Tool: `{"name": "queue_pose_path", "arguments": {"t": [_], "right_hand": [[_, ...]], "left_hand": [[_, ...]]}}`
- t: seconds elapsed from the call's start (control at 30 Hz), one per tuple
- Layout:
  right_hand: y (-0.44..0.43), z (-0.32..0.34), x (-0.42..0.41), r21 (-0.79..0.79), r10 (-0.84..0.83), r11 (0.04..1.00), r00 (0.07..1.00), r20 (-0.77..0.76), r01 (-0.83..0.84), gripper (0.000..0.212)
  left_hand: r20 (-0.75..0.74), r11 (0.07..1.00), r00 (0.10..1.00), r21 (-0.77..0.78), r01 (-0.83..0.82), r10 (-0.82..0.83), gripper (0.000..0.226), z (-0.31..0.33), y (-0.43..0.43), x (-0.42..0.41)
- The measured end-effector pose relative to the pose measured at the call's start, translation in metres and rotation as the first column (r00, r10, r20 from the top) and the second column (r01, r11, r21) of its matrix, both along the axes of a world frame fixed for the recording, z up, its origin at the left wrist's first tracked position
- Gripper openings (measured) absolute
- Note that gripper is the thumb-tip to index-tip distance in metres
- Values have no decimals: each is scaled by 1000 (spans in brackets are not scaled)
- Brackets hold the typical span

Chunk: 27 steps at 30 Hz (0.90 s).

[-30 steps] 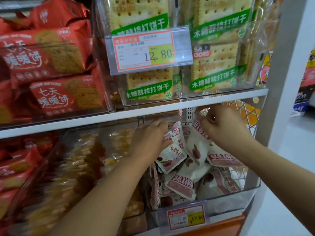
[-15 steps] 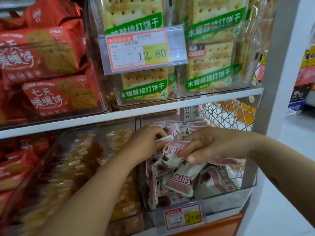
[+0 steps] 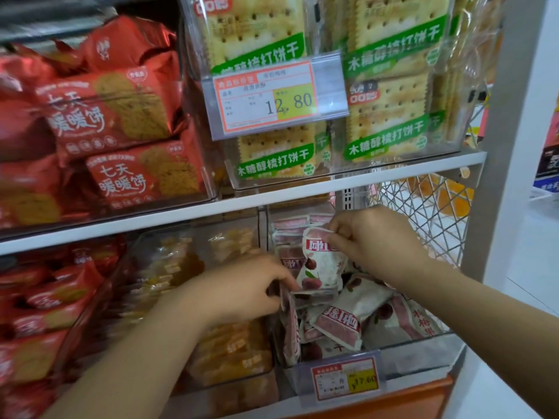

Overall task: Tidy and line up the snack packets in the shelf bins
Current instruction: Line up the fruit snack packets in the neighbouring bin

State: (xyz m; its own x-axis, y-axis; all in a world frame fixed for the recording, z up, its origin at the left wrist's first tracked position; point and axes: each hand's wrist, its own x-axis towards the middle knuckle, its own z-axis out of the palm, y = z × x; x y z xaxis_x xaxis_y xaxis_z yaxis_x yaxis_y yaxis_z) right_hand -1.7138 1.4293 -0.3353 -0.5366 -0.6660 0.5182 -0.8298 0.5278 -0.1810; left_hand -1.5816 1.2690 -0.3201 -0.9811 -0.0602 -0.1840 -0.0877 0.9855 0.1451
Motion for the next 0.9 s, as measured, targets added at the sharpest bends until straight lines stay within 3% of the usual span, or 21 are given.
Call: {"name": "queue_pose_path", "arguments": {"t": [0.07, 0.17, 0.27, 0.33, 0.4, 0.5, 0.63, 0.77, 0.9], "right_hand": [[-6, 0, 9, 74, 52, 996, 997, -65, -47, 25], [-16, -10, 17, 139, 136, 981, 991, 10, -136, 24], [-14, -13, 13, 24, 217, 972, 936, 277, -233, 39], [-5, -8, 5, -76, 296, 951, 809, 508, -300, 25], [6, -3, 0, -53, 340, 921, 727, 596, -387, 19], [16, 4, 2, 216, 299, 844, 765, 571, -491, 24], [13, 1, 9, 414, 256, 788, 854, 453, -455, 58], [2, -11, 9, 406, 284, 820, 902, 324, -403, 55], [-1, -11, 9, 336, 266, 818, 824, 500, -467, 65]], "left_hand": [[-4, 997, 1000, -77, 9, -9, 40, -3, 6, 0], [9, 993, 1000, -121, 4, -3, 34, -9, 13, -6], [4, 997, 1000, -79, 8, -8, 25, -15, 13, -12], [-42, 995, 999, -94, 21, -25, 16, -17, 9, -15], [-88, 993, 996, -118, 25, -36, 11, -17, 5, -17], [-148, 992, 989, -122, 11, -29, 9, -17, 1, -21], [-239, 995, 970, -82, -63, 42, 14, -18, -3, -31], [-258, 990, 966, -122, -66, 33, 12, -18, -4, -40], [-242, 994, 970, -104, -17, -8, 11, -18, -5, -43]]}}
